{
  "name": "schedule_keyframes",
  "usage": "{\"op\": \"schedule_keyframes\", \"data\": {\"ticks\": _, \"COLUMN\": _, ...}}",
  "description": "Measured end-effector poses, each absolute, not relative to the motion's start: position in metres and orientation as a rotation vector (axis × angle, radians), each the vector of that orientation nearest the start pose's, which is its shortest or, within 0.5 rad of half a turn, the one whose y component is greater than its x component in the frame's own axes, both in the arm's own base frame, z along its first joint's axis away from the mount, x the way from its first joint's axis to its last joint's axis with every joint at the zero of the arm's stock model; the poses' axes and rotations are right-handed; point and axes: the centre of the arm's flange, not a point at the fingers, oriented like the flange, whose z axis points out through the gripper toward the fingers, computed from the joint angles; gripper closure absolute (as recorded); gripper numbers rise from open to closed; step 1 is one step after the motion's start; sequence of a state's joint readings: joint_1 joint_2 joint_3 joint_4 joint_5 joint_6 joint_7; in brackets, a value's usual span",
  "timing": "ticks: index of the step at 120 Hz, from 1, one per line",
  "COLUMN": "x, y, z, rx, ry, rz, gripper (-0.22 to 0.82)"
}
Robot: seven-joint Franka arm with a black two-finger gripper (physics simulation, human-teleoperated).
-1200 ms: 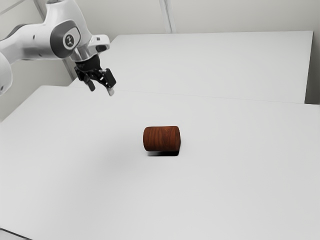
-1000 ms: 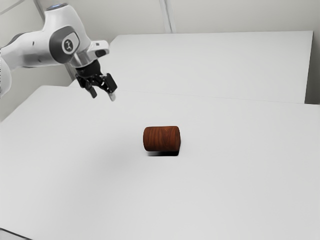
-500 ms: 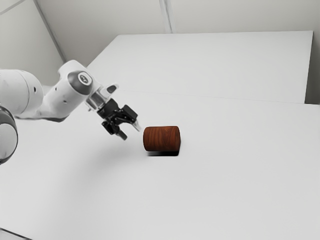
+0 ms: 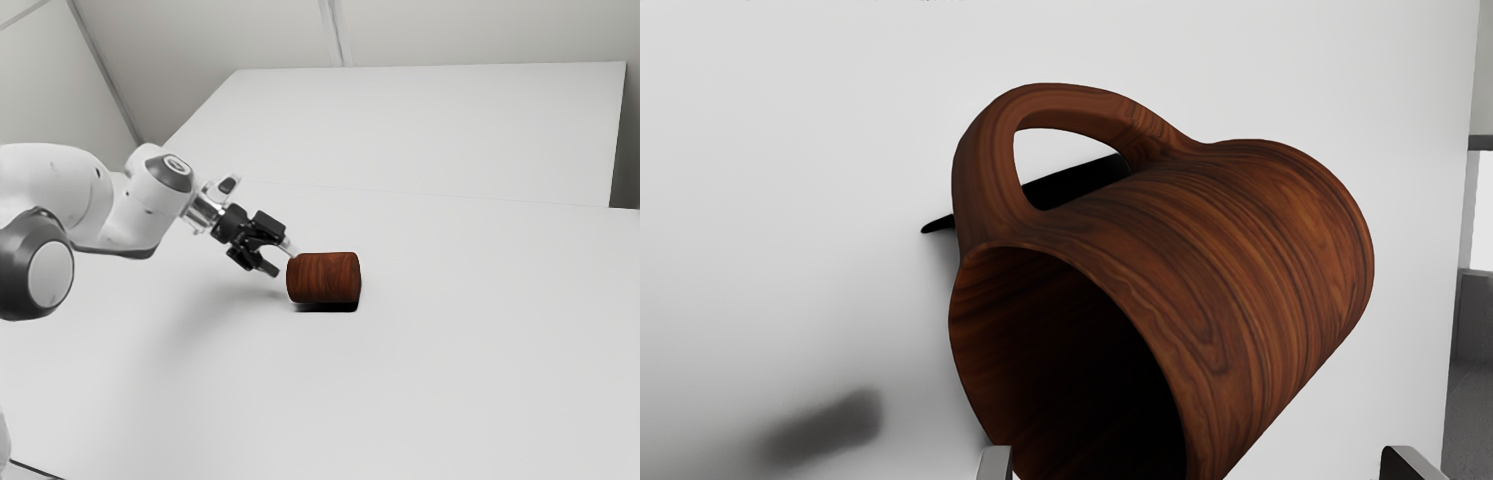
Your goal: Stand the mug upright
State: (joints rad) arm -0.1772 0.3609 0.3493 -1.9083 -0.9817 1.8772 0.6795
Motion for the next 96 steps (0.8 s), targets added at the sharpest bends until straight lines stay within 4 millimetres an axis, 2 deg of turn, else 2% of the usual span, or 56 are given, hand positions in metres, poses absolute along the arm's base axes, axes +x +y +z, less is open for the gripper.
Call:
{"op": "schedule_keyframes", "data": {"ticks": 37, "x": 0.607, "y": 0.023, "z": 0.287, "rx": 2.262, "ry": -0.079, "rz": 0.039, "gripper": 0.00}}
{"op": "schedule_keyframes", "data": {"ticks": 96, "x": 0.609, "y": 0.009, "z": 0.281, "rx": 2.105, "ry": -0.062, "rz": 0.142, "gripper": 0.00}}
